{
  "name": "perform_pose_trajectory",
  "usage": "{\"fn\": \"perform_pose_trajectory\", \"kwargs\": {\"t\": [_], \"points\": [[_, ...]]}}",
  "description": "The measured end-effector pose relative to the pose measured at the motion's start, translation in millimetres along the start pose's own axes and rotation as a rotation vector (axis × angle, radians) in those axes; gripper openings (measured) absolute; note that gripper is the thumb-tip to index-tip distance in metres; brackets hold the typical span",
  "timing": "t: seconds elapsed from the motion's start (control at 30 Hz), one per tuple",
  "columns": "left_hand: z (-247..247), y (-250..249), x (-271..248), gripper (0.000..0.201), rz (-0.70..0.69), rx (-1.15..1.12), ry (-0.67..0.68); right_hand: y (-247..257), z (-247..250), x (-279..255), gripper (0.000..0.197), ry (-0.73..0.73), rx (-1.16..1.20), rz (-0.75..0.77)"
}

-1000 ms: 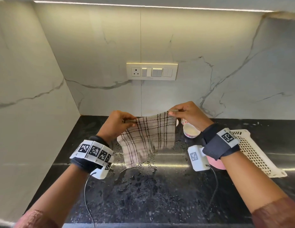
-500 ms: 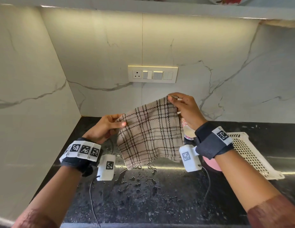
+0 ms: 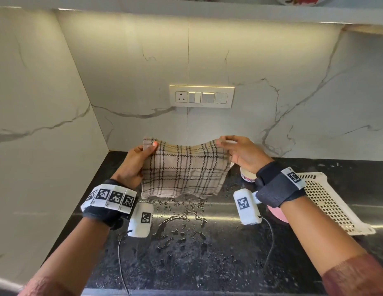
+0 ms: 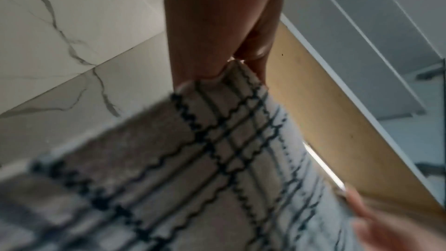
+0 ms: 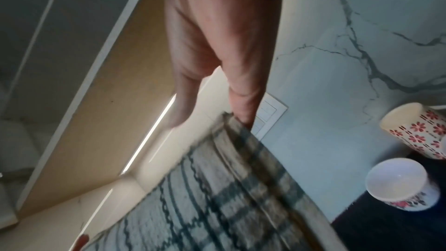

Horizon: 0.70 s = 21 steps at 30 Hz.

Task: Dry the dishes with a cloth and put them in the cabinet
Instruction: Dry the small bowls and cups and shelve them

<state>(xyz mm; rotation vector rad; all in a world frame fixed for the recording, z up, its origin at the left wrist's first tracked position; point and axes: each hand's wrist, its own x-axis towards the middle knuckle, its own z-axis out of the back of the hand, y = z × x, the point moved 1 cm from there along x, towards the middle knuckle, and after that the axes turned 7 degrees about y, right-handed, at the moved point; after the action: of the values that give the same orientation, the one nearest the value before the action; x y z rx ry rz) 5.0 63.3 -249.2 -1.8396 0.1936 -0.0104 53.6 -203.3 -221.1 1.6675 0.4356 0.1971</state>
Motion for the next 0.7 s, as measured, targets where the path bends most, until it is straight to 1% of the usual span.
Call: {"fn": "perform_pose_trajectory", "kwargs": {"t": [0.03, 0.07, 0.1, 0.13, 0.2, 0.27, 0.3, 0.33, 0.4, 0.43, 0.47, 0.5, 0.53, 0.57, 0.63, 0.67, 0.7], "points": [[0, -4, 1, 0.013, 0.018, 0.013, 0.028, -3, 2, 0, 0.035, 0.043, -0.003, -0.049], [2, -8, 0, 0.015, 0.041, 0.032, 0.077, -6, 5, 0, 0.052, 0.047, -0.019, -0.088], [5, -11, -1, 0.024, 0.071, 0.054, 0.127, -7, 7, 1, 0.063, 0.032, -0.035, -0.116], [9, -12, -2, 0.035, 0.104, 0.074, 0.168, -8, 10, 2, 0.067, 0.009, -0.031, -0.134], [15, -12, -3, 0.049, 0.142, 0.082, 0.195, -11, 12, 5, 0.062, -0.042, 0.010, -0.179], [18, -8, 0, 0.058, 0.150, 0.052, 0.185, -13, 9, 8, 0.054, -0.096, 0.013, -0.207], [17, -6, 1, 0.060, 0.154, 0.027, 0.170, -18, 9, 12, 0.052, -0.124, -0.028, -0.207], [16, -5, 2, 0.059, 0.155, 0.002, 0.156, -25, 11, 17, 0.061, -0.157, -0.084, -0.218], [11, -4, 3, 0.053, 0.169, -0.037, 0.126, -43, 22, 31, 0.095, -0.198, -0.179, -0.246], [9, -4, 3, 0.049, 0.170, -0.050, 0.115, -46, 20, 32, 0.094, -0.174, -0.157, -0.260], [7, -4, 3, 0.047, 0.164, -0.058, 0.106, -48, 18, 33, 0.074, -0.141, -0.095, -0.287], [8, -4, 4, 0.046, 0.155, -0.057, 0.097, -43, 9, 27, 0.047, -0.100, -0.046, -0.321], [7, -4, 4, 0.046, 0.146, -0.054, 0.087, -39, 2, 21, 0.025, -0.074, -0.015, -0.362], [6, -4, 4, 0.046, 0.139, -0.055, 0.073, -39, 0, 18, 0.015, -0.060, 0.011, -0.402], [4, -4, 4, 0.040, 0.129, -0.078, 0.048, -45, -2, 17, 0.013, -0.034, 0.041, -0.482], [2, -4, 4, 0.038, 0.126, -0.092, 0.036, -49, -4, 17, 0.016, -0.009, 0.027, -0.509], [0, -4, 4, 0.038, 0.123, -0.106, 0.028, -53, -5, 17, 0.025, 0.032, 0.006, -0.526]]}}
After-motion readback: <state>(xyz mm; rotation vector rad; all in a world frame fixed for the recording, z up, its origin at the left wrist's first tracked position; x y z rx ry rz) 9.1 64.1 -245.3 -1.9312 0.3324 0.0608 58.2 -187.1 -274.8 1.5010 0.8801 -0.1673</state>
